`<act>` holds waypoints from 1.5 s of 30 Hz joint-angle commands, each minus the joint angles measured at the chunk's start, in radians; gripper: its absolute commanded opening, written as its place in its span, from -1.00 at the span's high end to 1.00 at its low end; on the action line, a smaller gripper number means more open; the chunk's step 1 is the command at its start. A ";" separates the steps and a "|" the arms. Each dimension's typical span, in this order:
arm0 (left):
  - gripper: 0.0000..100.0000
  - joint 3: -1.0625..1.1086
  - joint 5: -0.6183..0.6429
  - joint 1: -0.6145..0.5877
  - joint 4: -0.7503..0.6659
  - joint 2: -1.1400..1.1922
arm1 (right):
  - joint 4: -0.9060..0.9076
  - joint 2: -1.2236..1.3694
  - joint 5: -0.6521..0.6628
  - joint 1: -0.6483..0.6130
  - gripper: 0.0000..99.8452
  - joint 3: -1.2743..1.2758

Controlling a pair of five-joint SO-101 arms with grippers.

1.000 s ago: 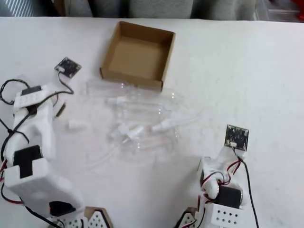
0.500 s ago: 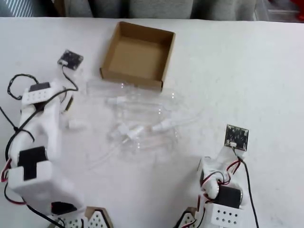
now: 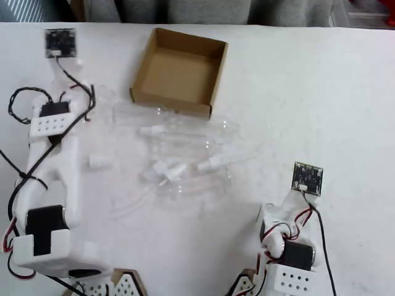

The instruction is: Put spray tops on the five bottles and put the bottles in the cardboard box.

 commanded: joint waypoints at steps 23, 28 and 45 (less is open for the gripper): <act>0.66 -0.525 -0.132 0.019 0.440 0.325 | 0.007 -0.012 0.000 0.007 0.97 0.009; 0.63 -0.769 -0.224 0.001 0.598 0.524 | 0.007 -0.012 0.000 0.007 0.97 0.009; 0.53 -1.175 -0.229 -0.024 0.872 0.909 | 0.007 -0.012 0.000 0.007 0.97 0.009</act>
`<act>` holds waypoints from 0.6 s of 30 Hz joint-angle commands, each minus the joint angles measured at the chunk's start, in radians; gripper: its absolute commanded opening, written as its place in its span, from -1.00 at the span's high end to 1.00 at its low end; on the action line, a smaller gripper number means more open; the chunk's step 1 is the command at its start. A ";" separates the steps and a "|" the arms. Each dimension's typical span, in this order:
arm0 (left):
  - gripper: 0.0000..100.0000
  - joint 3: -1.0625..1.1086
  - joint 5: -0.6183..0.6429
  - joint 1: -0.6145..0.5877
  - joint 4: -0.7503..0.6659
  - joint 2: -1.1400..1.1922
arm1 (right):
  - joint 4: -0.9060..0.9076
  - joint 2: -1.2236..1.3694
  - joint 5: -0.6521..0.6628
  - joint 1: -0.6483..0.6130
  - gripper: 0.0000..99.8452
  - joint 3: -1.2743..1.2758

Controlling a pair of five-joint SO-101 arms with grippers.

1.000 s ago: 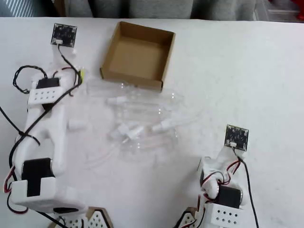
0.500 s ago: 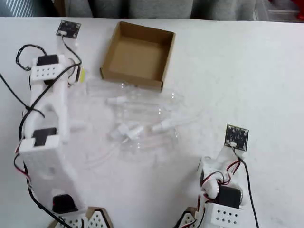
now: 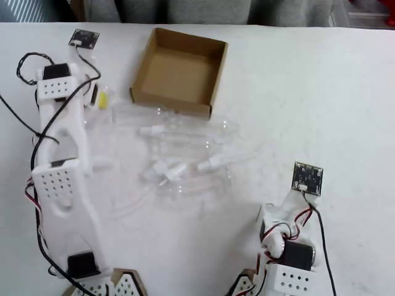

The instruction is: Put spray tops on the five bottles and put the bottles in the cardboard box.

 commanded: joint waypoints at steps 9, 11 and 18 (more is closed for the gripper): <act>0.54 -0.181 -0.008 -0.004 0.258 0.054 | 0.007 -0.012 0.000 0.007 0.97 0.009; 0.54 -0.247 -0.009 -0.005 0.331 0.056 | 0.007 -0.012 0.000 0.007 0.97 0.009; 0.53 -0.371 0.058 -0.005 0.453 0.054 | 0.007 -0.012 0.000 0.007 0.97 0.009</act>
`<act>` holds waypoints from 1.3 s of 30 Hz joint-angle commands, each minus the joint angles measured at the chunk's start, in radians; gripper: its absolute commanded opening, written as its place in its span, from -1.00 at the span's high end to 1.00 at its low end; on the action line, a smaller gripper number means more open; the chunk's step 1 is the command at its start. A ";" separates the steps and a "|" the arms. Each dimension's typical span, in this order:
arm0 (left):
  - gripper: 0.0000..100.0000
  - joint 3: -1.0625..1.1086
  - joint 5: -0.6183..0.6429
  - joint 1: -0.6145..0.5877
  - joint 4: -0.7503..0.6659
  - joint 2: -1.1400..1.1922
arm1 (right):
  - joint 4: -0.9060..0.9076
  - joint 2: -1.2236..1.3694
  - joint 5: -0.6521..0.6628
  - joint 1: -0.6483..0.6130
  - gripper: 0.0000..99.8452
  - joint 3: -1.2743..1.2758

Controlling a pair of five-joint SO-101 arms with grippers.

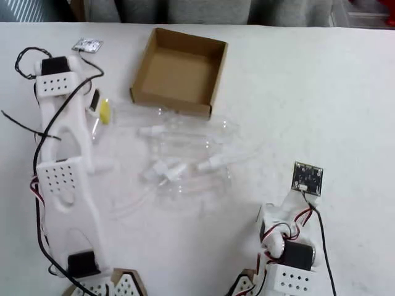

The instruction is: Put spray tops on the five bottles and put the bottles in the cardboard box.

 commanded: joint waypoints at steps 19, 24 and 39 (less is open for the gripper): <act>0.53 0.155 0.058 -0.093 0.051 -0.522 | -0.120 -0.012 0.002 0.120 0.96 0.008; 0.53 0.569 0.064 -0.062 0.012 -0.865 | -0.193 -0.012 0.002 0.153 0.96 0.008; 0.54 1.714 0.181 -0.082 -0.431 -1.550 | -0.628 -0.012 0.239 0.041 0.97 0.006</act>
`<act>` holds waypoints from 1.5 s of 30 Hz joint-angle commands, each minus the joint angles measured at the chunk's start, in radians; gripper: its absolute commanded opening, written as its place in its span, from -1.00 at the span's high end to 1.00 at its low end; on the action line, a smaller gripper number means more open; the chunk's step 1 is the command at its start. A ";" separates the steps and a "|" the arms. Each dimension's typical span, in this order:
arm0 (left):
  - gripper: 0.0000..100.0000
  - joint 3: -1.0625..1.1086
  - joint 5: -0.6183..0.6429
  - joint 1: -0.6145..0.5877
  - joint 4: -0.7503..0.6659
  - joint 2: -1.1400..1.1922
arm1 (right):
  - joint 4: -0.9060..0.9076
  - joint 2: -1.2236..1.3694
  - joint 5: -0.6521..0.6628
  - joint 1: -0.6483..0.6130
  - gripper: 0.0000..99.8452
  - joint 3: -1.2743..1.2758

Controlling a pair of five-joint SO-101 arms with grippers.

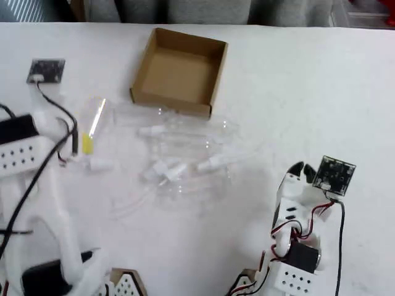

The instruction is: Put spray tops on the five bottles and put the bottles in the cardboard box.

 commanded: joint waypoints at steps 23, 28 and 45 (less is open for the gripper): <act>0.53 0.988 -0.021 -0.119 -0.437 -0.811 | 0.119 1.207 -0.126 -0.338 0.96 -1.053; 0.53 1.008 -0.023 -0.087 -0.454 -0.811 | 0.232 1.469 -0.222 -0.424 0.94 -1.341; 0.53 1.030 -0.071 -0.079 -0.488 -0.811 | 0.329 2.196 -0.227 -0.555 0.75 -2.058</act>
